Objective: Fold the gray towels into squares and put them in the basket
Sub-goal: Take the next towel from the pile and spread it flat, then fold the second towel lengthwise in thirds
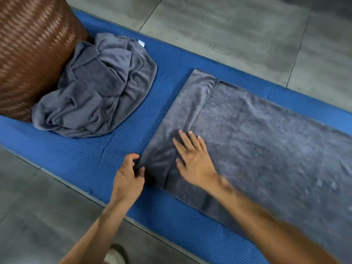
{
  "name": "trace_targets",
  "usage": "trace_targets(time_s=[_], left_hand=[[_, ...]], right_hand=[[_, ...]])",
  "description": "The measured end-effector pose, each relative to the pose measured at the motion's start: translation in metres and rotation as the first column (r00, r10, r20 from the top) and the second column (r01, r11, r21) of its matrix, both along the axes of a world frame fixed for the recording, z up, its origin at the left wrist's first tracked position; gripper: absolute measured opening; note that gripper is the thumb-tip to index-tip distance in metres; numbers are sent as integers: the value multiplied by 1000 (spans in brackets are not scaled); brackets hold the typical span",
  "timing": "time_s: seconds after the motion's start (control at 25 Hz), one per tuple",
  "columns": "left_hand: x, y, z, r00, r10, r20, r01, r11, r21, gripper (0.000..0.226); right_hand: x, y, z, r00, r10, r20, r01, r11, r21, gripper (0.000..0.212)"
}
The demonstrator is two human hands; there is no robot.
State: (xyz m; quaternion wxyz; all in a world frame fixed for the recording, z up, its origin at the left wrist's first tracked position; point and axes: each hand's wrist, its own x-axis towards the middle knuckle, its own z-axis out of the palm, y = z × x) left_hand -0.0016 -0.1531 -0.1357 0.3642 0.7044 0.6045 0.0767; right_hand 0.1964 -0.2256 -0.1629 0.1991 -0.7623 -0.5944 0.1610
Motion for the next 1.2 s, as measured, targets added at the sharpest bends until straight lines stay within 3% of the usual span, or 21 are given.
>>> trace_targets(time_s=[0.04,0.12,0.2,0.28,0.36,0.44,0.48,0.6,0.72,0.8,0.92,0.96,1.08,1.2], left_hand=[[-1,0,1,997,-52,-55,56,996,74,41],[-3,-3,2,922,-302,-244,363,894,262,50],[0,-12,4,714,-605,-352,697,662,275,49],[6,-19,6,558,-734,-387,829,507,234,38],[21,-24,9,576,-709,-406,816,530,232,30],[41,-32,11,574,-700,-425,818,514,257,30],[51,-38,11,542,-726,-423,840,473,264,32],[85,-61,14,417,-807,-417,909,359,214,25],[118,-88,18,319,-834,-450,947,263,184,24],[135,-111,20,231,-893,-386,971,189,144,35],[147,-139,17,78,-903,-423,996,84,5,54],[152,-148,20,68,-883,-464,996,87,-20,51],[175,-164,31,162,-854,-494,984,176,18,31],[189,-173,27,95,-891,-444,994,106,1,43]], right_hand=[[-20,-25,-6,996,65,57,-62,997,-54,63],[-40,-60,-10,998,23,53,-17,994,-104,64],[-50,-88,-6,989,-1,147,21,991,-134,65],[-58,-110,-2,982,111,155,-85,982,-166,62],[-54,-125,0,997,14,81,-1,989,-148,60],[-44,-137,9,965,-234,120,252,952,-174,58],[-41,-144,14,947,-277,159,306,932,-195,57],[-35,-168,27,978,-168,124,194,953,-234,44],[-10,-213,37,914,-372,160,403,876,-266,51],[-1,-253,40,891,-391,228,451,813,-369,59],[1,-285,50,923,-352,153,384,824,-418,42],[5,-290,52,909,-390,150,416,819,-395,44],[21,-306,47,809,-547,216,586,719,-374,56],[23,-342,40,780,-542,313,626,671,-398,50]])
